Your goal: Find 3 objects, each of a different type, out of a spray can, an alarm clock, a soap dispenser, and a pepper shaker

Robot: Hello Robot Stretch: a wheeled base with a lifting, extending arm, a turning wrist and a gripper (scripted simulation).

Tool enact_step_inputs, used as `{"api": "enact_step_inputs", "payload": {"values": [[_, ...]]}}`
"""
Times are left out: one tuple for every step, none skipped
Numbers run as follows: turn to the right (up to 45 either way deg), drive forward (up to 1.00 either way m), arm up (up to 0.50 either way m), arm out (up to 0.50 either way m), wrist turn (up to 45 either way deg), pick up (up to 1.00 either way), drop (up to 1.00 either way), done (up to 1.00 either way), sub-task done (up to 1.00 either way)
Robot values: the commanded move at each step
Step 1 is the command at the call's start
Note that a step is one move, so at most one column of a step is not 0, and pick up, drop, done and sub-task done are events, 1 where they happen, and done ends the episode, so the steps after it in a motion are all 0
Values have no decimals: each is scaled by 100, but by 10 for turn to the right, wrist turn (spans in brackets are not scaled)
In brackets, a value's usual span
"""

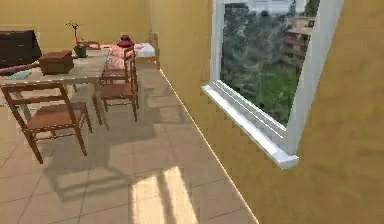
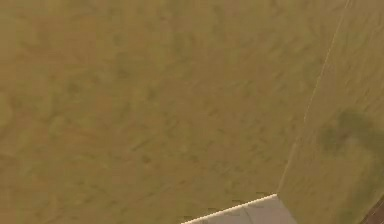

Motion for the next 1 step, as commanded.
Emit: {"api": "enact_step_inputs", "payload": {"values": [[-450,0,0,0,0,0,0,0,0]]}}
